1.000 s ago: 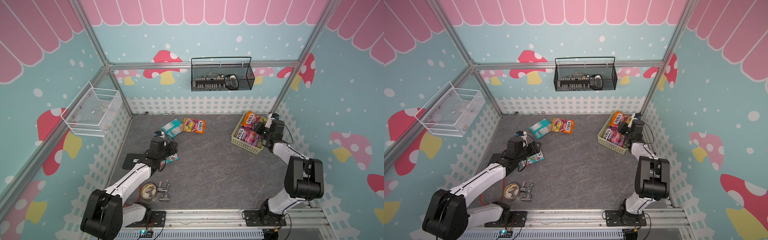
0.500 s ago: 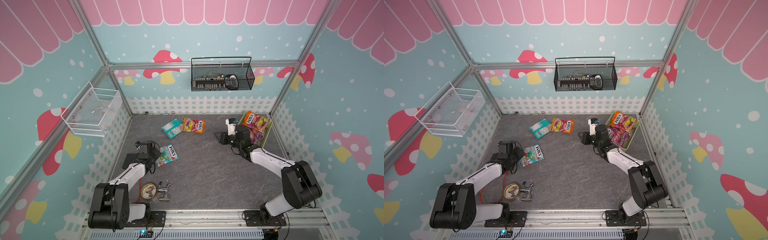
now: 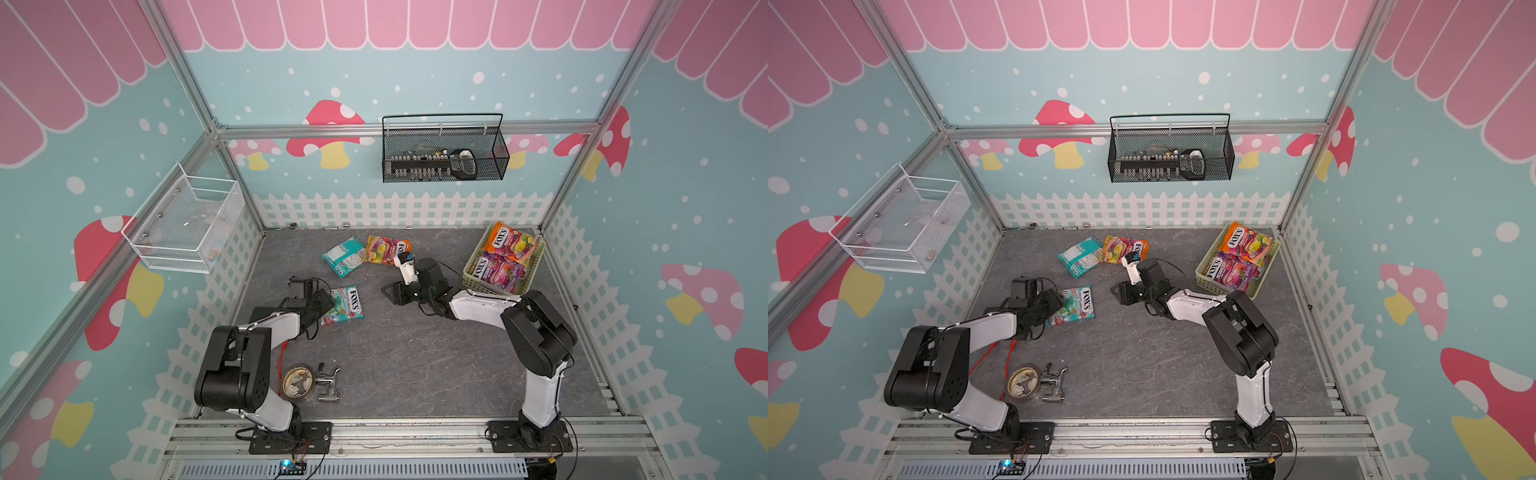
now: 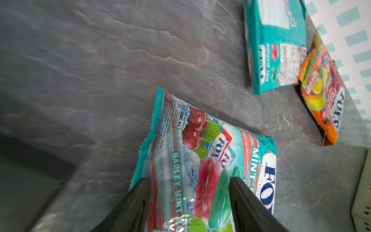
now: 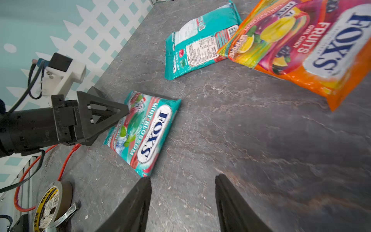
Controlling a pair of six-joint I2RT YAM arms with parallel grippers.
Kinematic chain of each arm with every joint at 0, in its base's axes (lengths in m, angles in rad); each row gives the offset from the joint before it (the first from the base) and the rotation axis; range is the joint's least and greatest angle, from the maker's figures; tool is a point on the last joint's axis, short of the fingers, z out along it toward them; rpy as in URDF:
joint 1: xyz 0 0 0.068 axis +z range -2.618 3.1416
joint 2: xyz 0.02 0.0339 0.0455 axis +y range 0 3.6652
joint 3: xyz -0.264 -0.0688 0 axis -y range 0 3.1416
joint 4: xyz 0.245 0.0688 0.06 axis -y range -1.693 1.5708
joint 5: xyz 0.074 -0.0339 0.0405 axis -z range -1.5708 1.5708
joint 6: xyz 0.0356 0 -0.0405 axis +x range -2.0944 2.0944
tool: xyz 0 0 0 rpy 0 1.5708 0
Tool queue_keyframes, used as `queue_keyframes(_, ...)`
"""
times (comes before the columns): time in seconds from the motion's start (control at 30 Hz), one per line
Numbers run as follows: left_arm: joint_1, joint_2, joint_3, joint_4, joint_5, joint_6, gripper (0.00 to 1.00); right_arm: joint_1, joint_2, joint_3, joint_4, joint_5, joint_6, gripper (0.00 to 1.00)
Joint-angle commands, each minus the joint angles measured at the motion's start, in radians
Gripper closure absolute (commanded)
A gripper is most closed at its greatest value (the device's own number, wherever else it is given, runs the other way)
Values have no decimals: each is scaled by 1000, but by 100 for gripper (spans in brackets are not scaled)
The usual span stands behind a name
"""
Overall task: Put the candies in the basket
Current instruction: Move the candy to the center of the board.
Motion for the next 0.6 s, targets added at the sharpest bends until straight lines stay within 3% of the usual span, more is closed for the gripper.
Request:
queue_keyframes(0.0, -59, 94, 20, -39, 97, 44, 35, 13, 65, 61, -52, -40, -13, 43)
queue_keyframes(0.23, -175, 116, 38, -42, 105, 15, 37, 14, 63, -28, -45, 6, 154, 42)
queue_keyframes(0.57, -228, 185, 79, -37, 120, 28, 38, -18, 138, 64, -113, 92, 92, 42)
